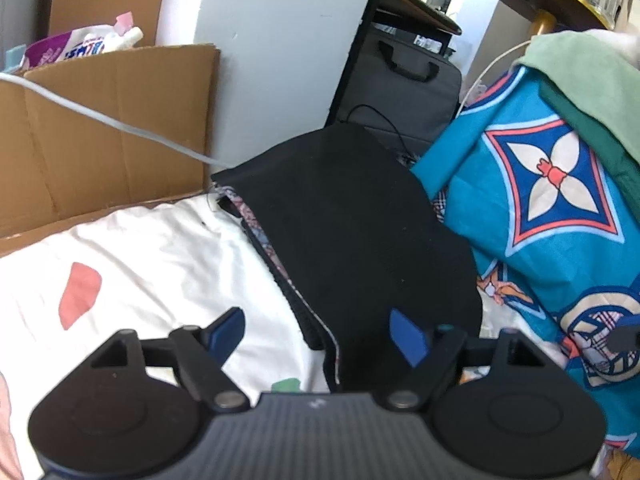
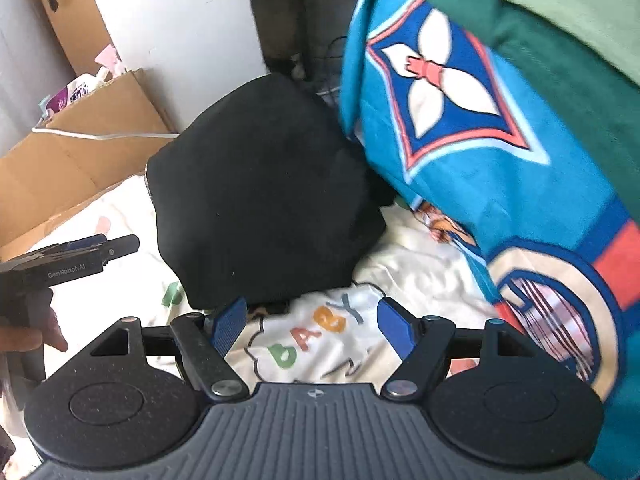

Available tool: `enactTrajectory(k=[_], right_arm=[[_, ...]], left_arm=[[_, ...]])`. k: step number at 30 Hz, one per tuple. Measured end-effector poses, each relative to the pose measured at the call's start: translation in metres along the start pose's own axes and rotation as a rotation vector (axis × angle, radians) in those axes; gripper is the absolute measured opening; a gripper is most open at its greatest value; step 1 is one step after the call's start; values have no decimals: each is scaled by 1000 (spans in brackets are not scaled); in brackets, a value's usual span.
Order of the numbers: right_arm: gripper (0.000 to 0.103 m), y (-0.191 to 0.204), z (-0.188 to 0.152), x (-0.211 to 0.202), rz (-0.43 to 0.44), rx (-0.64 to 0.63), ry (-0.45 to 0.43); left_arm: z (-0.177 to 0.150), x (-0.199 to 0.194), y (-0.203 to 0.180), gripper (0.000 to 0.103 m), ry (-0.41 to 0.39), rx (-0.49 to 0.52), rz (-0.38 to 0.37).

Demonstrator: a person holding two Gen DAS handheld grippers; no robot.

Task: Fold clothes
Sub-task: 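Lower the shorts onto the pile beside the pillow and open the left tool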

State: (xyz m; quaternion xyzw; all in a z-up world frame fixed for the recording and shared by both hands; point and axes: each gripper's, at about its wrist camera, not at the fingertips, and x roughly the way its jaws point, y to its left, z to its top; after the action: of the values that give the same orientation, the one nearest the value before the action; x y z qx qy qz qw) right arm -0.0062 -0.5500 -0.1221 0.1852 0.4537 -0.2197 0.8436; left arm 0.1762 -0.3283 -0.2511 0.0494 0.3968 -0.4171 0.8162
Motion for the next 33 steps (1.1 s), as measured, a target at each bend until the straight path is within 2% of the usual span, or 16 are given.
enactTrajectory(k=[3, 8, 13, 15, 18, 26, 28, 33], right_arm=[[77, 0, -6, -15, -19, 10, 26], [77, 6, -11, -38, -2, -7, 52], [80, 13, -14, -54, 5, -17, 48], [84, 15, -15, -54, 10, 5, 27], [85, 17, -15, -46, -2, 84, 53], [93, 32, 2, -51, 16, 71, 17], [94, 36, 8, -58, 29, 55, -7], [99, 38, 16, -69, 44, 65, -29]], left_arm=[[0, -6, 2, 84, -2, 9, -15], [-2, -14, 5, 85, 15, 8, -40], [-7, -24, 13, 95, 12, -38, -16], [-8, -28, 16, 95, 37, -47, -13], [-10, -36, 17, 95, 62, -24, 2], [-9, -66, 15, 95, 148, 12, 32], [-6, -75, 14, 97, 163, 55, 2], [10, -101, 20, 100, 165, 27, 39]])
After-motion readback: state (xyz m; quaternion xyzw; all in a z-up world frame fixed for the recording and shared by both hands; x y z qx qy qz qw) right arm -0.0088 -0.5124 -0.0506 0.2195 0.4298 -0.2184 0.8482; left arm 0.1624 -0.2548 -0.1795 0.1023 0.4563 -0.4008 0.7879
